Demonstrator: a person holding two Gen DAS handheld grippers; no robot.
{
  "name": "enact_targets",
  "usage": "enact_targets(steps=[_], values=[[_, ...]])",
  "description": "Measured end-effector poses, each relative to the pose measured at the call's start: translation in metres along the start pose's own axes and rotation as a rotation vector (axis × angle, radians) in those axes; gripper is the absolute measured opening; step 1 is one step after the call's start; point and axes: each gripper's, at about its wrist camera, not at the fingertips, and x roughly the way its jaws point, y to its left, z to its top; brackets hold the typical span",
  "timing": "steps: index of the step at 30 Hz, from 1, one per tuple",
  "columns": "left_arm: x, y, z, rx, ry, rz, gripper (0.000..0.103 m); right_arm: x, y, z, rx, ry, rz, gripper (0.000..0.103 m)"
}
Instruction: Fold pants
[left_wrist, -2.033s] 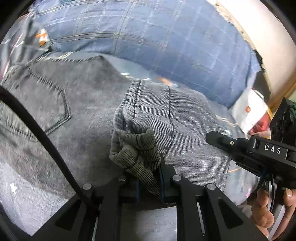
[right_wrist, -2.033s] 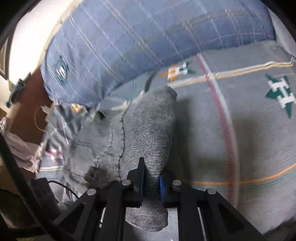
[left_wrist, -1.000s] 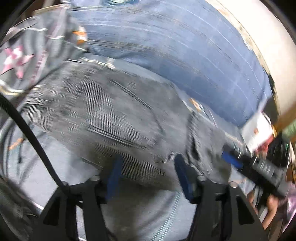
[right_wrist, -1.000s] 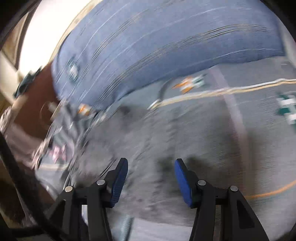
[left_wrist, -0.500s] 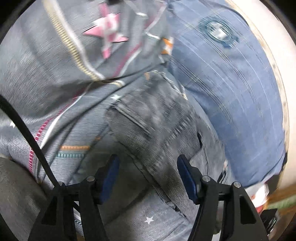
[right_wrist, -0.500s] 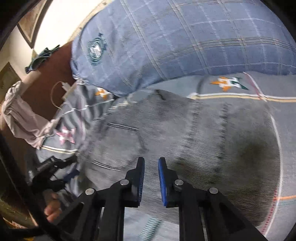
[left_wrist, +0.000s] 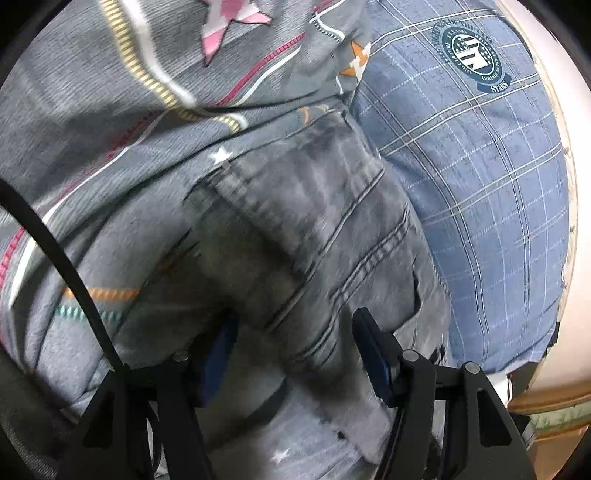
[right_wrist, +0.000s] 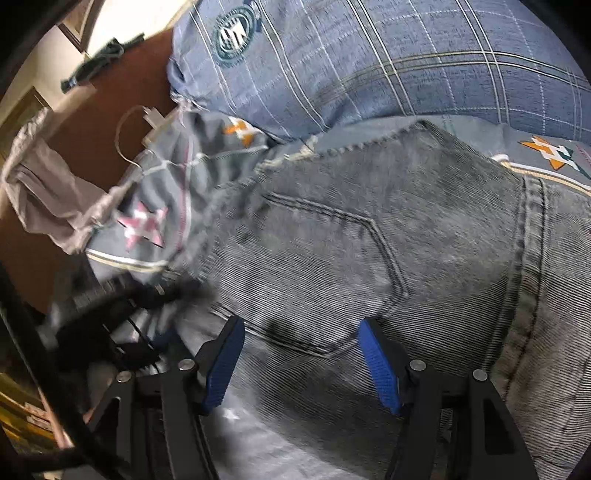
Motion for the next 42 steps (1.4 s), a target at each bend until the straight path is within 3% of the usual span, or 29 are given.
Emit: enact_targets(steps=[5, 8, 11, 14, 16, 18, 20, 23, 29, 32, 37, 42], values=[[0.011, -0.014, 0.008, 0.038, -0.042, 0.063, 0.063, 0.002, -0.012, 0.002, 0.052, 0.012, 0.043, 0.068], [0.010, -0.008, 0.013, -0.001, -0.053, 0.063, 0.036, 0.004, -0.012, 0.001, 0.043, 0.021, 0.040, 0.068], [0.008, -0.002, 0.014, -0.020, -0.047, 0.046, 0.036, 0.002, -0.011, -0.001, 0.043, 0.026, 0.040, 0.068], [0.015, -0.001, 0.017, -0.043, -0.040, 0.040, 0.043, 0.003, -0.011, 0.000, 0.048, 0.030, 0.040, 0.068], [0.016, -0.008, 0.020, -0.023, -0.046, 0.068, 0.042, 0.003, -0.011, 0.000, 0.049, 0.032, 0.039, 0.068], [0.017, -0.012, 0.021, -0.002, -0.051, 0.082, 0.023, 0.004, -0.011, 0.000, 0.045, 0.035, 0.038, 0.068], [0.015, -0.013, 0.021, 0.010, -0.065, 0.090, 0.019, 0.002, -0.012, -0.001, 0.049, 0.038, 0.046, 0.068], [0.007, -0.020, 0.017, 0.056, -0.105, 0.103, 0.019, 0.001, -0.017, 0.001, 0.074, 0.045, 0.074, 0.068], [0.020, -0.013, 0.022, 0.032, -0.068, 0.122, 0.030, 0.001, -0.020, 0.002, 0.093, 0.053, 0.089, 0.068], [0.018, -0.032, 0.020, 0.110, -0.101, 0.175, 0.018, 0.001, -0.018, 0.002, 0.089, 0.055, 0.087, 0.068], [0.001, -0.068, 0.006, 0.257, -0.207, 0.233, 0.016, -0.002, -0.025, 0.002, 0.121, 0.063, 0.136, 0.068], [0.006, -0.060, 0.015, 0.201, -0.152, 0.244, 0.016, -0.003, -0.025, 0.001, 0.125, 0.066, 0.148, 0.068]])
